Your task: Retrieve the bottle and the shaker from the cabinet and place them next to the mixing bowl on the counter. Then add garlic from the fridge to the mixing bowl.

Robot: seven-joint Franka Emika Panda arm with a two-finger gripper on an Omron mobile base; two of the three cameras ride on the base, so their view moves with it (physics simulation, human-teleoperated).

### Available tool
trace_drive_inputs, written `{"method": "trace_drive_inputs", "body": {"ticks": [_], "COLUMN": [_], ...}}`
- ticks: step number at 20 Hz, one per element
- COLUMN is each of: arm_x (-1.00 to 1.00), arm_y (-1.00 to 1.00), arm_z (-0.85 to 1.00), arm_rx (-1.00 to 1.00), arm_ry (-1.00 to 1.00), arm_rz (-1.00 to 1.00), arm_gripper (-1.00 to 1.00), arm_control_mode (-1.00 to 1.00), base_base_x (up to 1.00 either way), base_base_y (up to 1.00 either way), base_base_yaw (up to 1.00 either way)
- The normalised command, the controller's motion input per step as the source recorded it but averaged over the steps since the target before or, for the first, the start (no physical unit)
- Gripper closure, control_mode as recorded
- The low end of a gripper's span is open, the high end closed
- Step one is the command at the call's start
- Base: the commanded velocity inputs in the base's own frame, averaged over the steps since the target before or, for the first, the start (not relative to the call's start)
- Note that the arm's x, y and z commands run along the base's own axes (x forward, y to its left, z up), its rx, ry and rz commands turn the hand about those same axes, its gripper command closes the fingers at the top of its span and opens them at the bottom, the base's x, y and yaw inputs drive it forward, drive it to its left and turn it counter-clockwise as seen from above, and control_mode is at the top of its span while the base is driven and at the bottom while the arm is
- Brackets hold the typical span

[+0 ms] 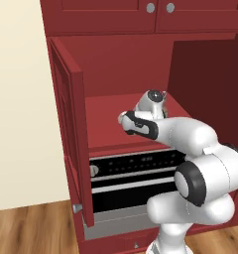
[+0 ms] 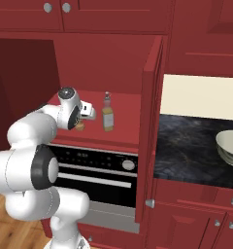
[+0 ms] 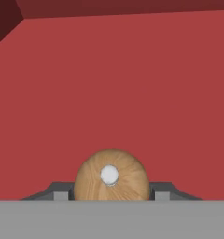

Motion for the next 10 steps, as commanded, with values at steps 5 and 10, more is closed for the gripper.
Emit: {"method": "trace_drive_inputs", "body": {"ticks": [5,10], "arm_x": [0.00,-0.42], "arm_y": [-0.01,0.00], "arm_z": [0.00,0.69], "arm_rx": [0.00,0.01], "arm_ry": [0.00,-0.03], "arm_rz": [0.00,0.00], "arm_gripper": [1.00,1.00], "arm_control_mode": [-1.00,-1.00], "base_base_x": [0.00,0.00], "base_base_y": [0.00,0.00], "base_base_yaw": [0.00,0.00]}}
